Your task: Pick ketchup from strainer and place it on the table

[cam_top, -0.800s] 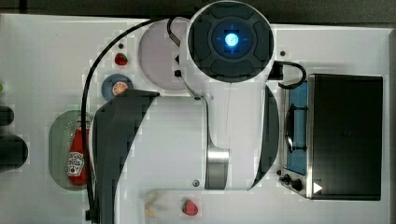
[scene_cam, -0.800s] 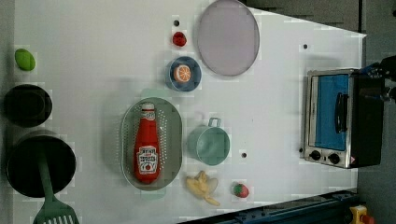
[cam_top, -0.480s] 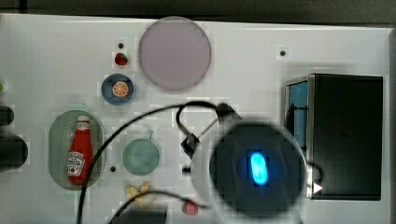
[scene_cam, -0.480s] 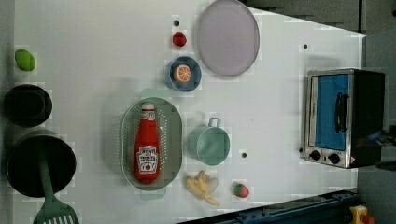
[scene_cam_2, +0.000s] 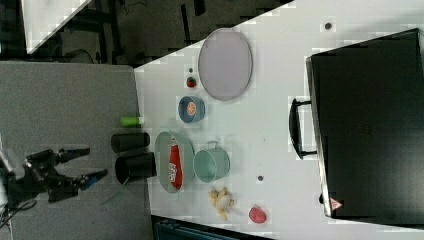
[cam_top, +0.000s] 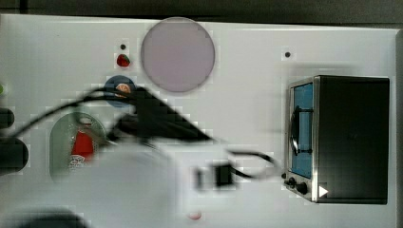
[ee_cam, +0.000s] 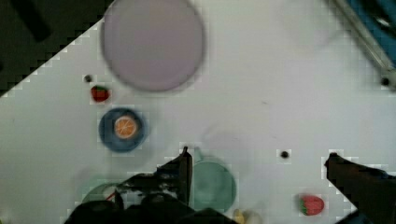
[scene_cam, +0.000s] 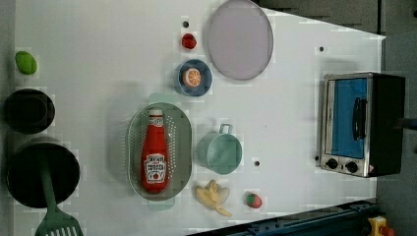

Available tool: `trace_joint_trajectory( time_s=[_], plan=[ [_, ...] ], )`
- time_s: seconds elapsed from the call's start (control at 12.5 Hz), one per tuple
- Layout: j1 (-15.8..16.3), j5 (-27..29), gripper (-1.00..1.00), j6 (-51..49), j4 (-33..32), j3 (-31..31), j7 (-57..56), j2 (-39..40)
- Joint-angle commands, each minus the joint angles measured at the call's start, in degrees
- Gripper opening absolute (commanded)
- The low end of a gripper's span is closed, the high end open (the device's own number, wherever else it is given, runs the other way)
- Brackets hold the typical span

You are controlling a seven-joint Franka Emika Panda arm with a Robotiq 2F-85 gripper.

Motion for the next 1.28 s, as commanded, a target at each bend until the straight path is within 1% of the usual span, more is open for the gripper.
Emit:
trace_joint_trajectory(
  time_s=[0.08,0.4,0.56,0.72,0.96,1.12,1.28],
  plan=[
    [3.3,0.4,1.0,1.8,-3.5,7.3,2.5,7.5],
    [3.5,0.4,1.0,6.5,-3.8,17.8,2.5,14.7],
    [3.7,0.2,1.0,11.8,-4.7,22.5,2.6,18.7],
    [3.8,-0.3,1.0,17.9,-6.2,25.6,3.3,22.8],
    [4.3,-1.9,1.0,27.3,-9.8,27.2,3.5,28.2],
    [4.7,-5.4,1.0,34.0,-12.9,27.2,4.2,31.3],
    [4.9,-8.1,1.0,41.1,-15.8,27.1,7.5,34.6]
  ],
)
